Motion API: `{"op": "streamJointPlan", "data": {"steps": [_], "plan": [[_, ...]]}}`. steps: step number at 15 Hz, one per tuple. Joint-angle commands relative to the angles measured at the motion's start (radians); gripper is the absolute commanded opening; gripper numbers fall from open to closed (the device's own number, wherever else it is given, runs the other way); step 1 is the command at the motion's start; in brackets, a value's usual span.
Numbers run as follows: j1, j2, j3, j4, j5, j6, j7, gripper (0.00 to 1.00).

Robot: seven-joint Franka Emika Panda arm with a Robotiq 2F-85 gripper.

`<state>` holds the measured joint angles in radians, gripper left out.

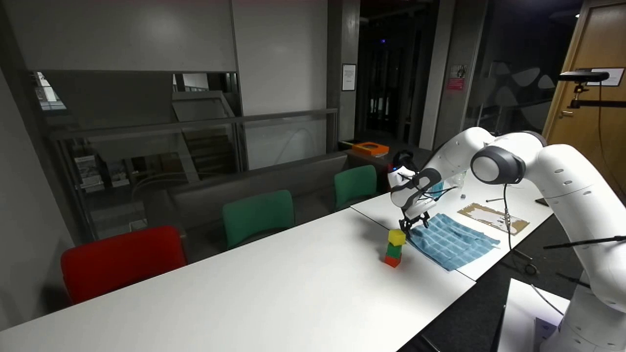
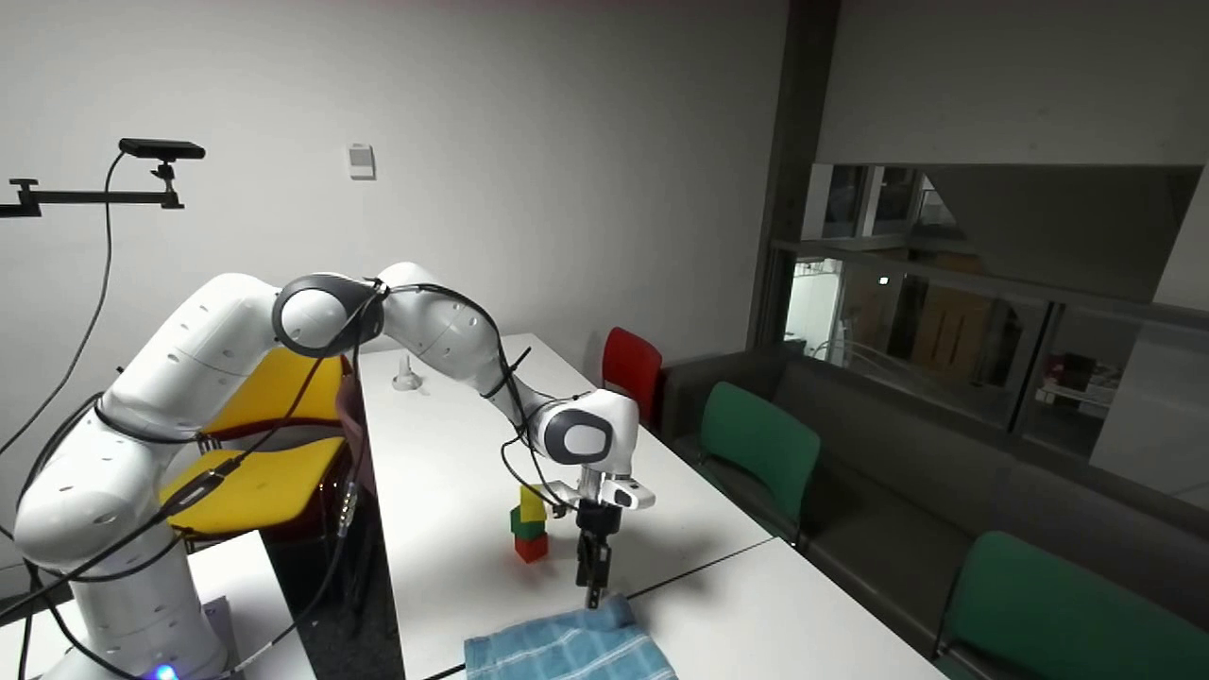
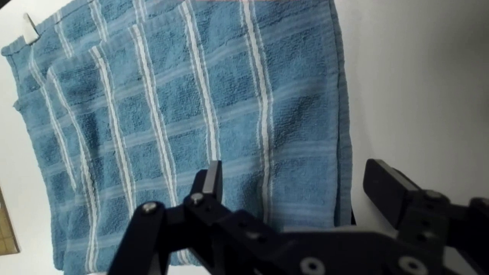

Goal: Unfold the cloth

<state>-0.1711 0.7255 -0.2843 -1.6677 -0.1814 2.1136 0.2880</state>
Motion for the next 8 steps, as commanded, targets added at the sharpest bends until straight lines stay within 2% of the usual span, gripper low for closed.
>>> {"op": "streamJointPlan", "data": {"steps": [1, 6, 8], "plan": [[-0.028, 0.038, 0.012, 0.064, -0.008, -0.007, -0.088, 1.0], [-0.044, 0.066, 0.017, 0.091, -0.006, 0.01, -0.154, 1.0], [-0.047, 0.076, 0.016, 0.103, 0.009, -0.001, -0.142, 1.0]]}}
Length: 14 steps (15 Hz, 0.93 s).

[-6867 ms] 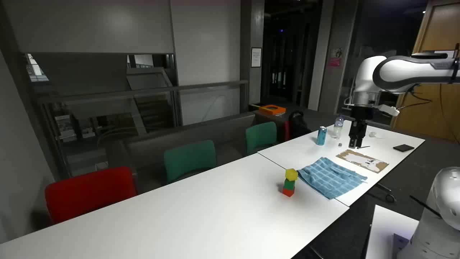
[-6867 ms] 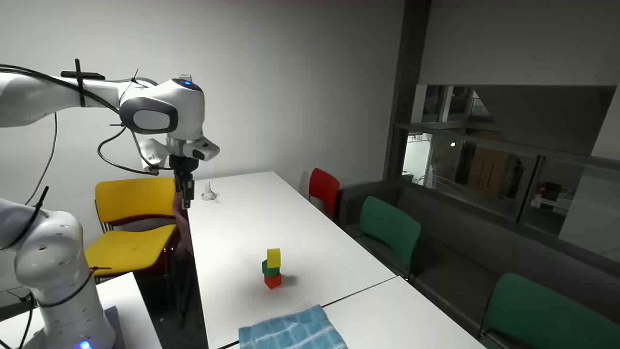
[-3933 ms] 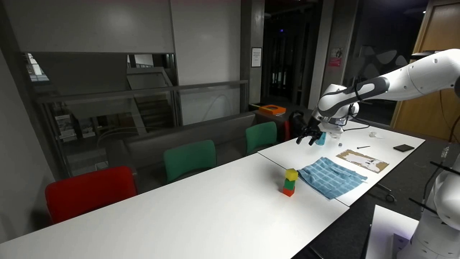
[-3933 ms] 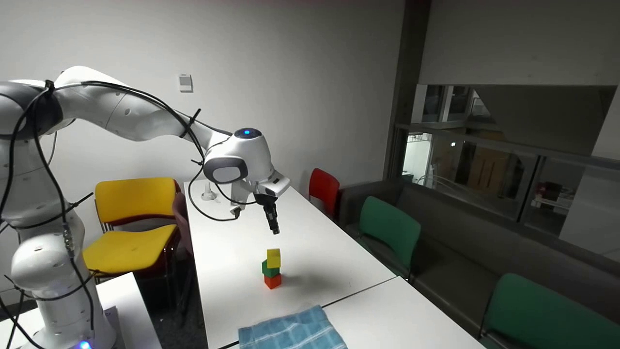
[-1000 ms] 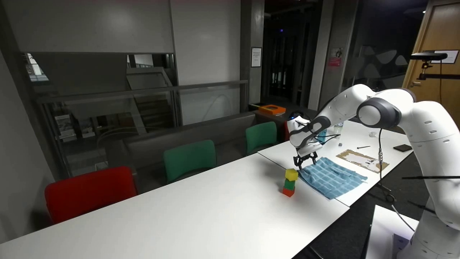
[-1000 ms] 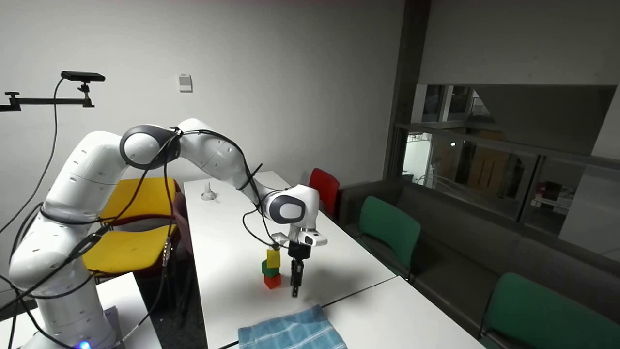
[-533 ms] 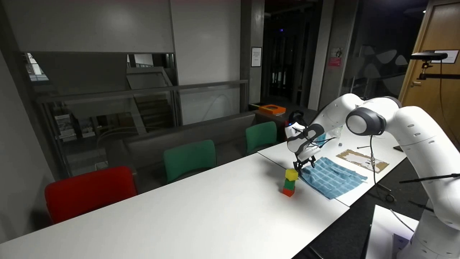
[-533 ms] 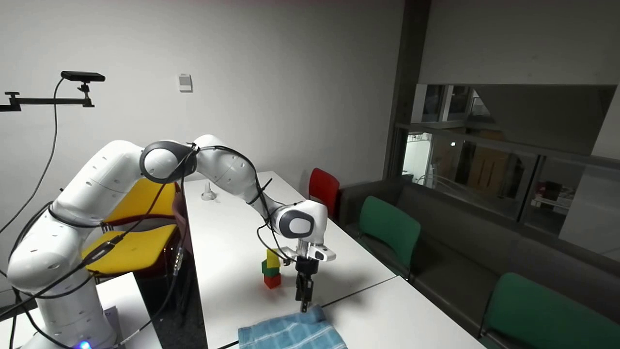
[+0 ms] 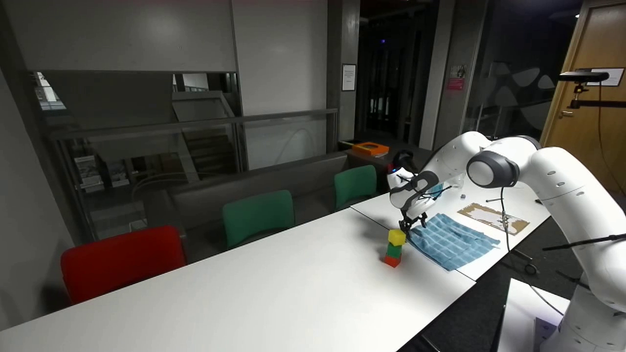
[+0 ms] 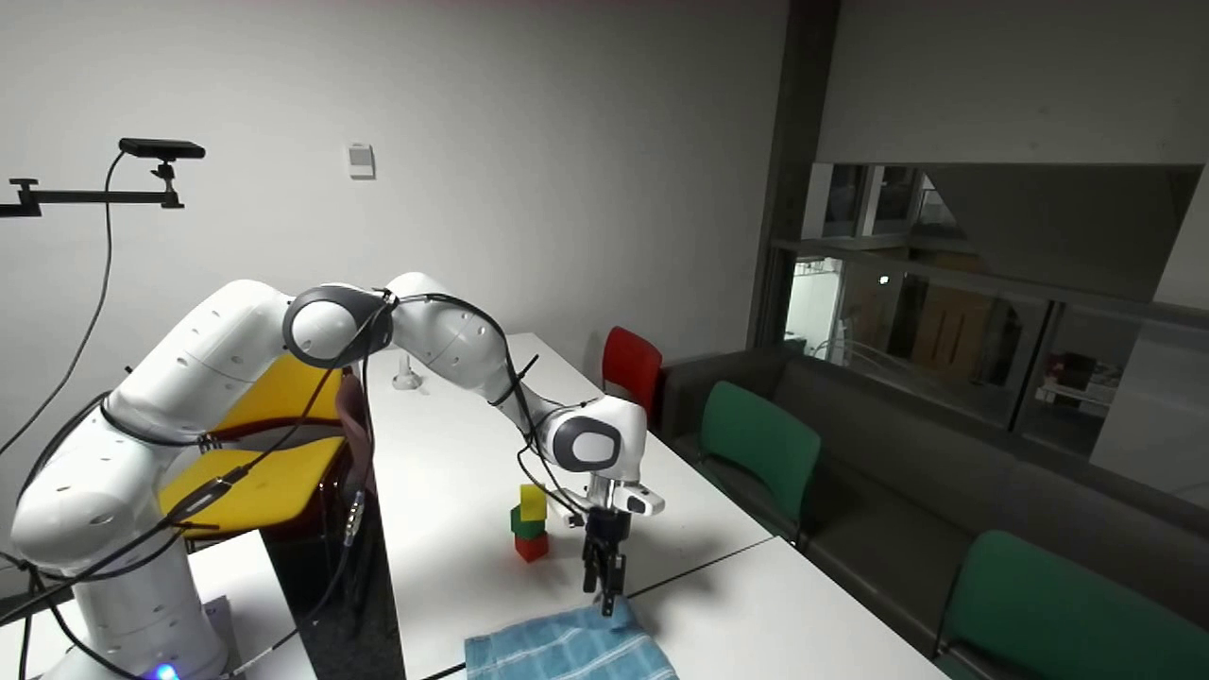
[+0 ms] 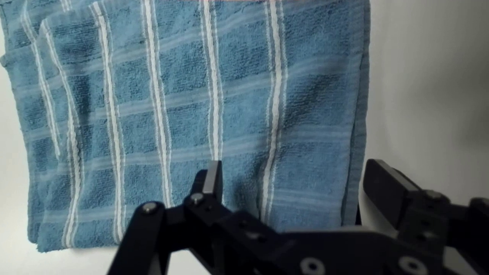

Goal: Unfold the cloth

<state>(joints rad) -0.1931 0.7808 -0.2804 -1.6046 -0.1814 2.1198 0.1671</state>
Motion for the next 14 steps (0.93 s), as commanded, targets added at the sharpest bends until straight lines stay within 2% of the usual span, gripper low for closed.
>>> {"op": "streamJointPlan", "data": {"steps": [1, 6, 10, 11, 12, 14], "plan": [[-0.025, 0.02, 0.013, 0.042, 0.023, -0.018, 0.0, 1.0], [-0.016, 0.022, 0.008, 0.036, 0.078, -0.024, 0.096, 1.0], [-0.012, 0.029, 0.004, 0.04, 0.086, -0.028, 0.124, 0.91], [-0.011, 0.031, 0.003, 0.042, 0.085, -0.03, 0.129, 0.85], [-0.01, 0.034, 0.003, 0.044, 0.085, -0.032, 0.132, 0.68], [-0.012, 0.035, 0.005, 0.045, 0.085, -0.031, 0.13, 0.53]]}}
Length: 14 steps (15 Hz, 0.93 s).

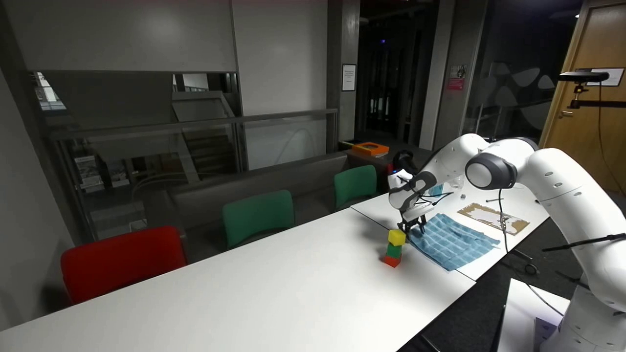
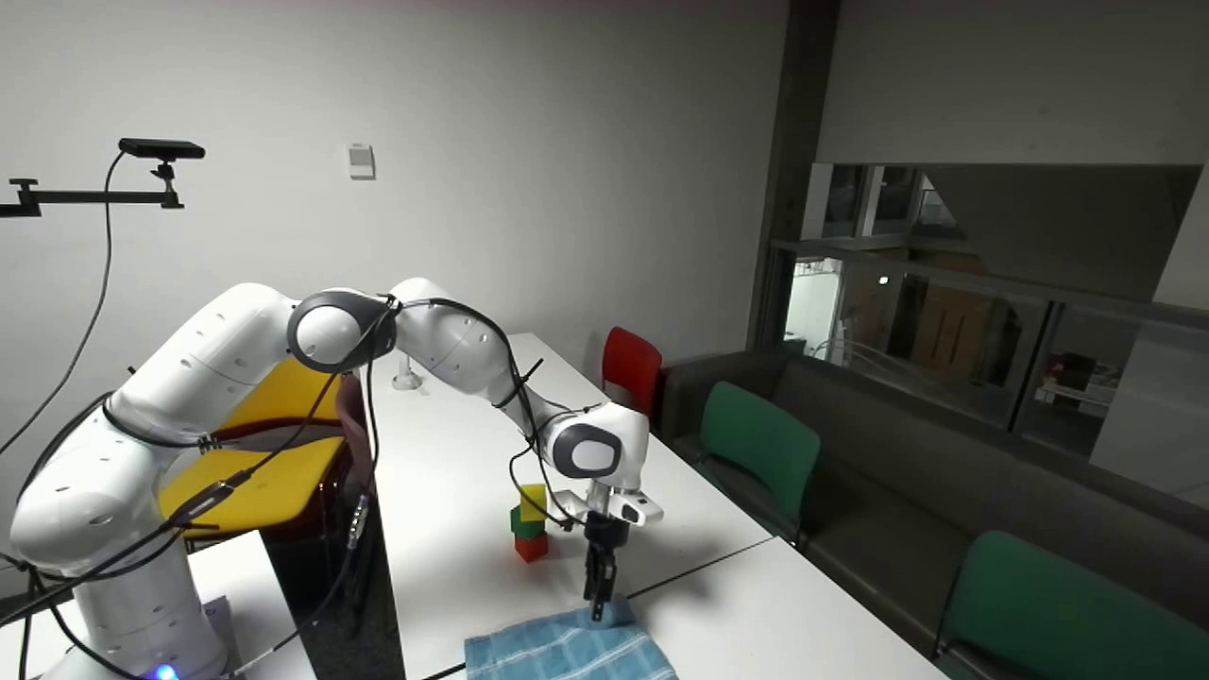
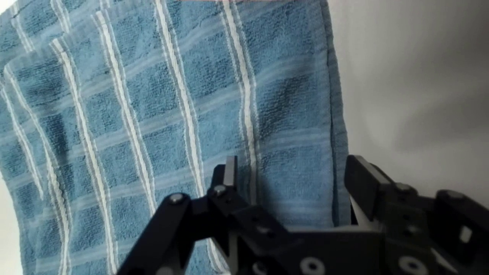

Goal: Unfold the cloth

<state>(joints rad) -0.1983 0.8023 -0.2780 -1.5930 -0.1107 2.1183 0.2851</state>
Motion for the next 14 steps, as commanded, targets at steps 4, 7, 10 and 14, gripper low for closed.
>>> {"op": "streamJointPlan", "data": {"steps": [4, 7, 10, 14], "plan": [[-0.009, 0.013, 0.004, 0.032, 0.016, -0.028, 0.007, 0.23], [-0.008, 0.013, 0.003, 0.032, 0.014, -0.029, 0.007, 0.01], [-0.012, 0.0, 0.002, 0.023, 0.016, -0.028, 0.002, 0.0], [-0.031, -0.07, -0.009, -0.039, 0.036, -0.003, -0.004, 0.0]]}}
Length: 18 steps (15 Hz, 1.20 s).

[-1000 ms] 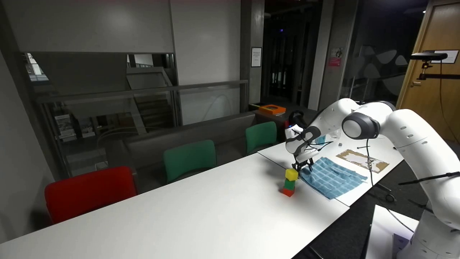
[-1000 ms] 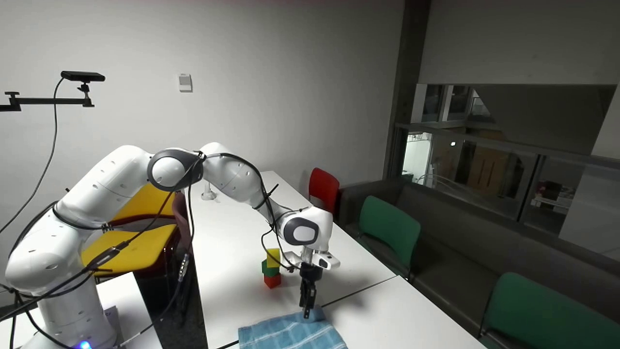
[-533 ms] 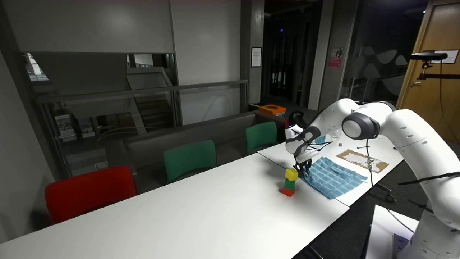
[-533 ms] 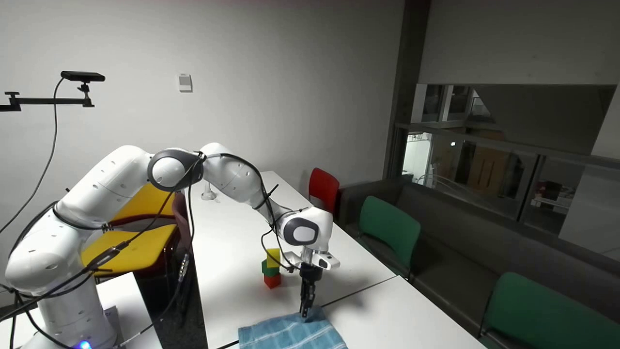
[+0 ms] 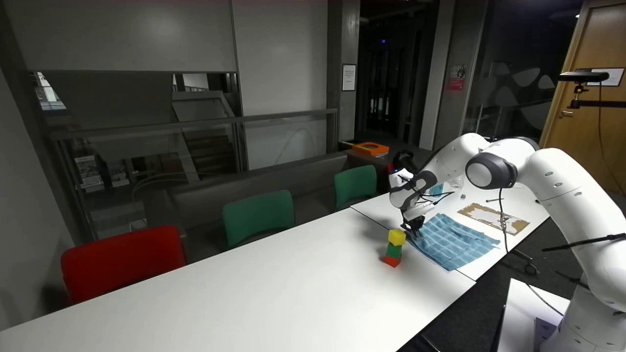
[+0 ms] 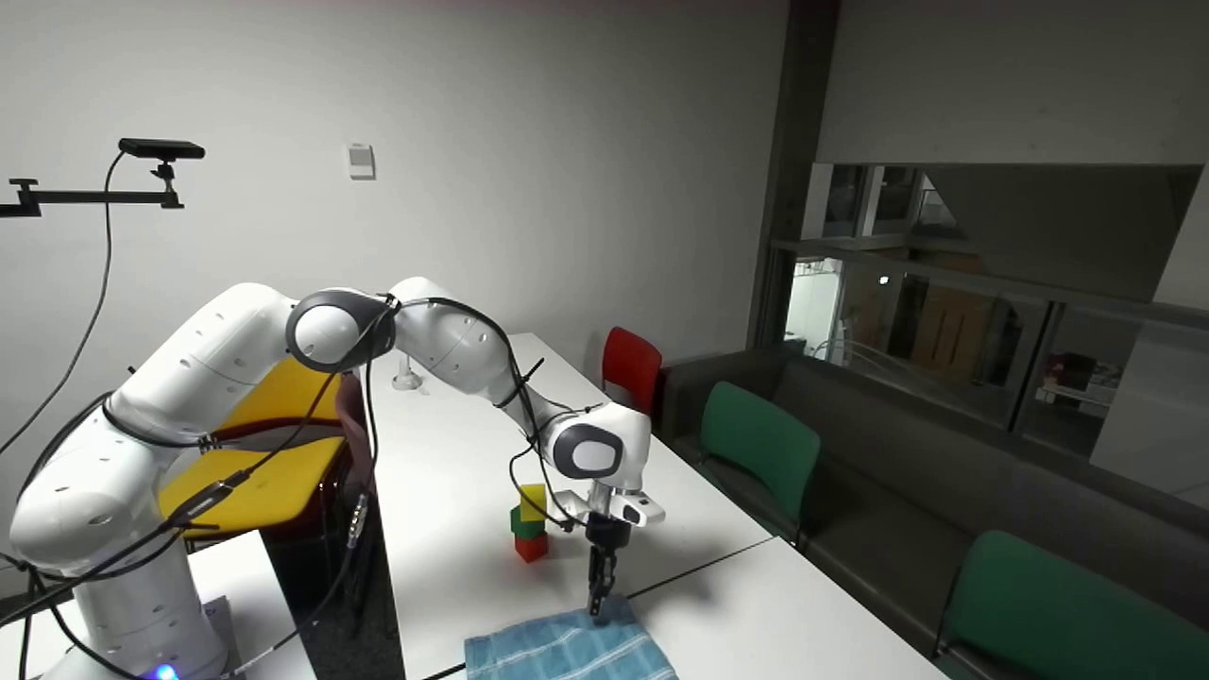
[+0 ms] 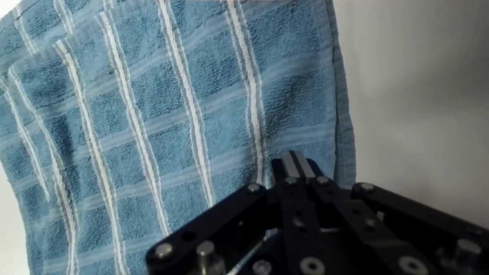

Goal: Unfold the cloth

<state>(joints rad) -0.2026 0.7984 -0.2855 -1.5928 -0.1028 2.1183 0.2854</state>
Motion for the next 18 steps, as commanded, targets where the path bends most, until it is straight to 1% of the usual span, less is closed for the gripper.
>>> {"op": "streamJointPlan", "data": {"steps": [1, 2, 3, 4, 6, 8, 11, 12, 18], "plan": [[-0.033, -0.085, -0.004, -0.053, 0.034, 0.005, -0.006, 0.26], [-0.039, -0.109, -0.004, -0.075, 0.041, 0.019, -0.013, 0.27], [-0.045, -0.125, -0.001, -0.084, 0.049, 0.026, -0.017, 0.32], [-0.051, -0.141, 0.004, -0.094, 0.059, 0.031, -0.019, 0.42], [-0.046, -0.18, 0.01, -0.132, 0.076, 0.057, -0.016, 0.57], [-0.037, -0.203, 0.016, -0.163, 0.08, 0.079, -0.02, 0.7], [-0.026, -0.212, 0.032, -0.182, 0.075, 0.089, -0.026, 0.94], [-0.022, -0.202, 0.033, -0.173, 0.072, 0.083, -0.017, 0.99], [-0.015, -0.124, 0.048, -0.1, 0.068, 0.035, -0.014, 1.0]]}}
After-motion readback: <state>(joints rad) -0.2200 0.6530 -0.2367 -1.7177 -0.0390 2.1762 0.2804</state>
